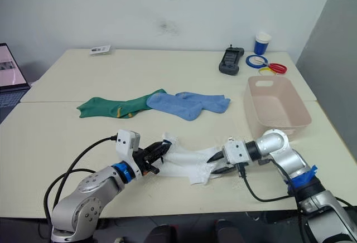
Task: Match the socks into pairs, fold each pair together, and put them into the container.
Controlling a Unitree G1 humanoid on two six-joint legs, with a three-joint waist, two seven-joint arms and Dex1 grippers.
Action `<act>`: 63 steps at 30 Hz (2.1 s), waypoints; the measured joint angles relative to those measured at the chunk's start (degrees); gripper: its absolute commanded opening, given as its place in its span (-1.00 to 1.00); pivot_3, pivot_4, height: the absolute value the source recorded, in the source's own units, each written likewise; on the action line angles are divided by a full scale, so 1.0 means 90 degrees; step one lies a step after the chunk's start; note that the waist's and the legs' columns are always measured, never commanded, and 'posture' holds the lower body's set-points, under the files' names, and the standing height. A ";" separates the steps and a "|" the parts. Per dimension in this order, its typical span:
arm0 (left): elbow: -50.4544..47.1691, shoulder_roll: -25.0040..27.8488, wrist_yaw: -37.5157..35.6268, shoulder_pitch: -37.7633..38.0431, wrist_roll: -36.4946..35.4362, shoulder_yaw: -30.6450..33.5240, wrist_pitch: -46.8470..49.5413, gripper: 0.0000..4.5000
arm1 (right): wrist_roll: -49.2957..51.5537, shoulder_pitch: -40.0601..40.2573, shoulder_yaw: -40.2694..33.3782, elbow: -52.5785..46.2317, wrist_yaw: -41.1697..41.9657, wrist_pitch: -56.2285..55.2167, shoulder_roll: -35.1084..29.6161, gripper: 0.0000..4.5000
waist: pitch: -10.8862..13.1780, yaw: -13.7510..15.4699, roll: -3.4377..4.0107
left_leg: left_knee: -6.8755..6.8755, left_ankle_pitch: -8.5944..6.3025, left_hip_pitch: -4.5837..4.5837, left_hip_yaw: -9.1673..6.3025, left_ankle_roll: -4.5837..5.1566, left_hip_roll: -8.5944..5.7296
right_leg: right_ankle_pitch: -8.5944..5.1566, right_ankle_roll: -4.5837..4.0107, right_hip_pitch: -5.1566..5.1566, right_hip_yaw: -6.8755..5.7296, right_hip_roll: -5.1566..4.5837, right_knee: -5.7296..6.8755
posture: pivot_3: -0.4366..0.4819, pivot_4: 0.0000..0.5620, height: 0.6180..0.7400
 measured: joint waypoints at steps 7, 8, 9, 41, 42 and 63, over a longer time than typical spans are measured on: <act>0.0347 0.1316 -0.0941 -0.0147 -0.1054 0.0806 0.0450 0.87 | 0.1392 0.1201 -0.1214 -0.2116 -0.0950 0.2847 -0.0824 0.93 | 0.0000 -0.0008 0.0000 | -0.0004 0.0000 0.0005 -0.0008 0.0000 0.0003 | -0.0003 -0.0004 -0.0001 -0.0011 0.0002 0.0004 | -0.05 -0.47 1.00; 0.0692 0.1668 -0.1246 -0.0363 -0.1190 0.0895 0.0546 0.87 | 0.1568 0.1450 -0.1431 -0.2420 -0.1352 0.3437 -0.0833 0.93 | -0.0001 -0.0005 -0.0001 | -0.0004 0.0000 0.0004 -0.0012 0.0000 0.0003 | -0.0003 -0.0005 -0.0001 -0.0017 0.0003 0.0005 | -0.05 -0.47 1.00; 0.1024 0.1938 -0.1465 -0.0583 -0.1248 0.0990 0.0591 0.87 | 0.1687 0.1639 -0.1569 -0.2672 -0.1738 0.3958 -0.0825 0.93 | -0.0001 -0.0005 -0.0001 | -0.0004 0.0000 0.0004 -0.0012 0.0000 0.0001 | -0.0003 -0.0005 -0.0001 -0.0016 0.0003 0.0004 | -0.05 -0.47 1.00; 0.4799 0.2087 -0.3710 -0.3215 0.0772 -0.1597 -0.0682 -0.99 | 0.5158 0.1625 -0.4076 -0.3885 -0.7530 1.0668 0.2919 -0.99 | -0.0014 -0.0035 -0.0022 | -0.0007 -0.0001 -0.0013 -0.0002 0.0002 0.0005 | -0.0002 -0.0003 -0.0015 -0.0003 0.0019 0.0000 | -0.05 -0.47 1.00; 0.4692 0.2076 -0.3656 -0.3135 0.0752 -0.1518 -0.0683 -0.99 | 0.5161 0.1560 -0.4083 -0.3826 -0.7526 1.0675 0.2887 -0.99 | -0.0014 -0.0036 -0.0022 | -0.0007 -0.0001 -0.0014 -0.0003 0.0003 0.0006 | -0.0002 -0.0003 -0.0015 -0.0004 0.0018 0.0000 | -0.05 -0.47 1.00; 0.0070 0.0879 -0.0481 -0.0700 -0.0292 0.0062 0.0654 -0.99 | 0.5359 0.0231 -0.3716 -0.2150 -0.5954 1.0364 0.0816 -0.99 | -0.0014 -0.0029 -0.0024 | -0.0007 -0.0002 -0.0014 0.0001 0.0003 0.0001 | -0.0001 0.0001 -0.0012 0.0003 0.0009 -0.0006 | -0.05 -0.47 1.00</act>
